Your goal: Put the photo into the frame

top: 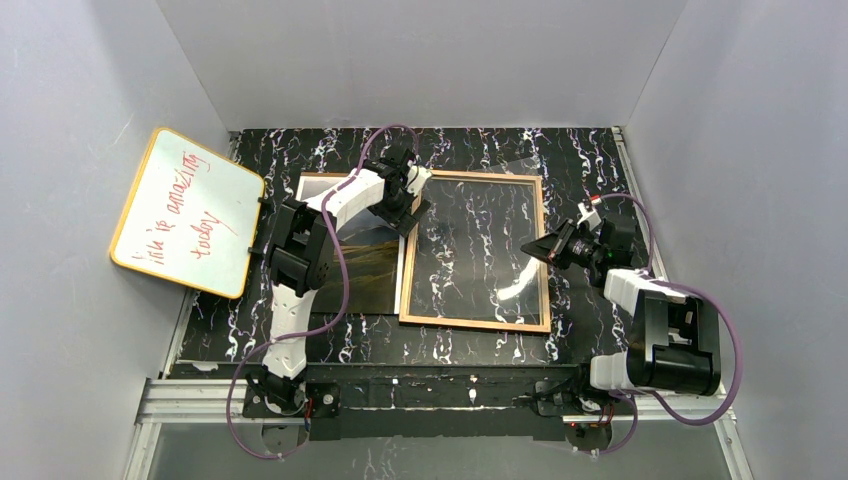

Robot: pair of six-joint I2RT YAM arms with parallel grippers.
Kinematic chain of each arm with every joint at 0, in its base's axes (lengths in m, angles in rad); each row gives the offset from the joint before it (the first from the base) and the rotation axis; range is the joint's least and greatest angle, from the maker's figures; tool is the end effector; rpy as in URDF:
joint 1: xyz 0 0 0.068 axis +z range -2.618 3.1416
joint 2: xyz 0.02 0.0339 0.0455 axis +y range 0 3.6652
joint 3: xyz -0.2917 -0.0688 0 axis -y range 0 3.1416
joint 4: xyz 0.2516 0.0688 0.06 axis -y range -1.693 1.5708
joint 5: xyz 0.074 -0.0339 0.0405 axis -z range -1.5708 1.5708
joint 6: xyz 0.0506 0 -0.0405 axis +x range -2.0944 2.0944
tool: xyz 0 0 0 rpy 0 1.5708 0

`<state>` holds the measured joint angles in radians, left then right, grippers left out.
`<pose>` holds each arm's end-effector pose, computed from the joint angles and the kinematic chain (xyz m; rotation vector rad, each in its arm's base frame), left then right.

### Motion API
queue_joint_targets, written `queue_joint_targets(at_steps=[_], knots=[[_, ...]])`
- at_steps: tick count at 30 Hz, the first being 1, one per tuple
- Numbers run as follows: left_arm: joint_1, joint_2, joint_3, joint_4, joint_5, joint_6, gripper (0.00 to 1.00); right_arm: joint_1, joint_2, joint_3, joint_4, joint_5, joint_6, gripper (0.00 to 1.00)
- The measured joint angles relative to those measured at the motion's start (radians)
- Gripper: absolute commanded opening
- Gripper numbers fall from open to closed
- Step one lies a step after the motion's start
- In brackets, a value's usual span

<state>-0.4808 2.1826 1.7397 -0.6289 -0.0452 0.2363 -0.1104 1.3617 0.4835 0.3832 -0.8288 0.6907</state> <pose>0.4445 -0.2293 0.1893 0.9125 2.4783 -0.0228 0.2640 0.0083 0.1921 0.3019 2.0830 1.2055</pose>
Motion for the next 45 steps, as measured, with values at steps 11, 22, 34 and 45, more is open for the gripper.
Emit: queue_joint_targets(at_steps=[11, 22, 34, 45], knots=[[0.000, 0.000, 0.000, 0.000, 0.000, 0.001, 0.98, 0.014, -0.044, 0.001, -0.063, 0.068, -0.064, 0.01], [0.000, 0.000, -0.007, 0.010, 0.009, 0.003, 0.97, 0.020, -0.046, -0.003, 0.063, 0.013, 0.048, 0.01], [0.009, 0.000, -0.011, 0.015, 0.039, -0.006, 0.97, 0.043, -0.020, 0.003, 0.177, -0.045, 0.124, 0.01], [0.034, -0.003, -0.013, 0.013, 0.095, -0.027, 0.96, 0.078, -0.005, 0.061, 0.220, -0.078, 0.196, 0.01]])
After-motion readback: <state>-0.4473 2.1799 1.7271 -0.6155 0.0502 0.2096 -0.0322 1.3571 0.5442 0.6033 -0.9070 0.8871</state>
